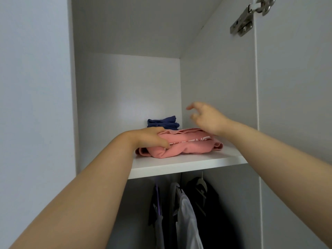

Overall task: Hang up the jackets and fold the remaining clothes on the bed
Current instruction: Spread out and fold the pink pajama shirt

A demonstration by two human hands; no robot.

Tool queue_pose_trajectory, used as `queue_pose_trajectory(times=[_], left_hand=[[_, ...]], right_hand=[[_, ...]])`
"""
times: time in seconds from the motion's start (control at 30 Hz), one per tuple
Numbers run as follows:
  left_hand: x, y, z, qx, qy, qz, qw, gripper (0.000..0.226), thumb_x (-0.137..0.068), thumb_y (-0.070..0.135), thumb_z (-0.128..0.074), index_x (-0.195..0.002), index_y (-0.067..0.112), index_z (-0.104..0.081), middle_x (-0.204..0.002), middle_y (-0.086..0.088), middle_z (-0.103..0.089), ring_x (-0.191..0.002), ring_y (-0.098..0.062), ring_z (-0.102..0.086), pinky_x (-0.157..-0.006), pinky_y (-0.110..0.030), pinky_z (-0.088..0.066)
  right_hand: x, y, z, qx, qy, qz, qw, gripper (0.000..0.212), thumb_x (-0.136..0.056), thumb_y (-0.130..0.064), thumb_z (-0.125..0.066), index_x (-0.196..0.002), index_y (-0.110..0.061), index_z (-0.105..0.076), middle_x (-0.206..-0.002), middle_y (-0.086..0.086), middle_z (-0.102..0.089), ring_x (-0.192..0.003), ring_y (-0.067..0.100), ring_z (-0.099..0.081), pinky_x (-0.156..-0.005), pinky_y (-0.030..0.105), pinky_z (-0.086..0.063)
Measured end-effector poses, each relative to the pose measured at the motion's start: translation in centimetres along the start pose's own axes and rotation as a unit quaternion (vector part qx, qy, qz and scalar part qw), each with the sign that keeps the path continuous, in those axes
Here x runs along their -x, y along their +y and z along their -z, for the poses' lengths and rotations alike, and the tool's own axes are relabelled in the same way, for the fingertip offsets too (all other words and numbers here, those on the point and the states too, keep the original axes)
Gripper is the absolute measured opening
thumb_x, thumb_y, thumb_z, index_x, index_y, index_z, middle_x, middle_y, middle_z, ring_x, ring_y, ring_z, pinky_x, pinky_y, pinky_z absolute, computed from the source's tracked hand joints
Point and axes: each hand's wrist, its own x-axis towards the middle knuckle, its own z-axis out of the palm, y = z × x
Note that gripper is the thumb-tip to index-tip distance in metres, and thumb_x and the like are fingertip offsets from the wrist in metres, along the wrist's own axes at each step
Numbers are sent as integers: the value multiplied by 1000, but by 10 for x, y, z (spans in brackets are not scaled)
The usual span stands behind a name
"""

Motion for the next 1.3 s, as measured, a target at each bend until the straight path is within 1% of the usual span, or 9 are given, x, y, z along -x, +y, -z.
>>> queue_pose_trajectory(times=[0.1, 0.23, 0.3, 0.37, 0.43, 0.53, 0.7, 0.93, 1.3], left_hand=[[-1, -1, 0, 136, 10, 40, 990, 35, -72, 45, -57, -98, 22, -63, -108, -7, -68, -88, -20, -61, -75, -30, -46], [-15, -9, 0, 181, 70, 62, 979, 27, -98, 28, -42, -107, 19, -66, -98, -1, -69, -80, -11, -62, -64, -17, -47], [-23, -17, 0, 139, 101, 76, 982, 33, -100, 26, -39, -118, 14, -62, -116, -5, -64, -99, -18, -60, -83, -24, -47], [-27, -23, -2, 129, 105, 83, 983, 38, -101, 32, -37, -127, 11, -58, -127, -7, -59, -112, -21, -56, -94, -28, -42], [-28, -26, -5, 125, 87, 81, 985, 44, -103, 39, -33, -128, 11, -55, -126, -10, -60, -98, -20, -59, -77, -23, -46], [-30, -29, -12, 105, 71, 73, 989, 51, -104, 41, -26, -128, 5, -53, -115, -19, -62, -81, -22, -58, -51, -16, -48], [-33, -56, -11, -138, 2, 177, 975, 54, -104, 41, -24, -150, 13, -28, -158, -7, -22, -144, -23, -23, -115, -32, -18], [-49, -71, -9, -218, -35, 178, 959, 56, -103, 42, -23, -151, 14, -24, -159, -5, -18, -146, -21, -19, -119, -37, -14], [-52, -66, -9, -245, -48, 170, 953, 56, -104, 42, -21, -152, 13, -22, -159, -6, -16, -146, -22, -16, -119, -36, -12]], right_hand=[[6, -3, -13, 69, -259, -46, 962, 25, -98, -38, -39, -101, -21, -57, -107, 0, -56, -104, 23, -54, -90, 31, -41], [-13, 0, -10, 72, -292, -50, 952, 70, -80, -73, -47, -133, -26, -45, -129, -8, -48, -120, 19, -47, -108, 41, -36], [-24, -5, -21, 70, -325, -2, 943, 99, -67, -79, -58, -147, -40, -17, -148, -12, -33, -133, 19, -38, -111, 42, -33], [-34, -7, -38, 90, -381, 36, 920, 106, -54, -81, -66, -141, -55, -13, -149, -13, -31, -132, 21, -40, -107, 45, -38], [-46, -1, -45, 127, -413, 26, 901, 105, -55, -80, -66, -142, -54, -13, -147, -10, -33, -130, 24, -42, -105, 47, -41], [-62, 18, -46, 188, -409, -15, 893, 121, -43, -85, -62, -146, -45, -14, -149, -5, -32, -129, 28, -44, -105, 45, -41], [-80, 47, -54, 222, -393, -74, 890, 108, -65, -71, -67, -149, -34, -11, -150, 0, -29, -131, 32, -40, -106, 46, -40], [-88, 52, -67, 244, -336, -32, 909, 81, -88, -49, -61, -150, -21, -19, -150, 3, -35, -133, 25, -38, -111, 37, -30], [-77, 28, -77, 124, -342, -11, 931, 121, -50, -84, -63, -149, -41, -9, -155, -9, -24, -139, 19, -30, -114, 44, -27]])
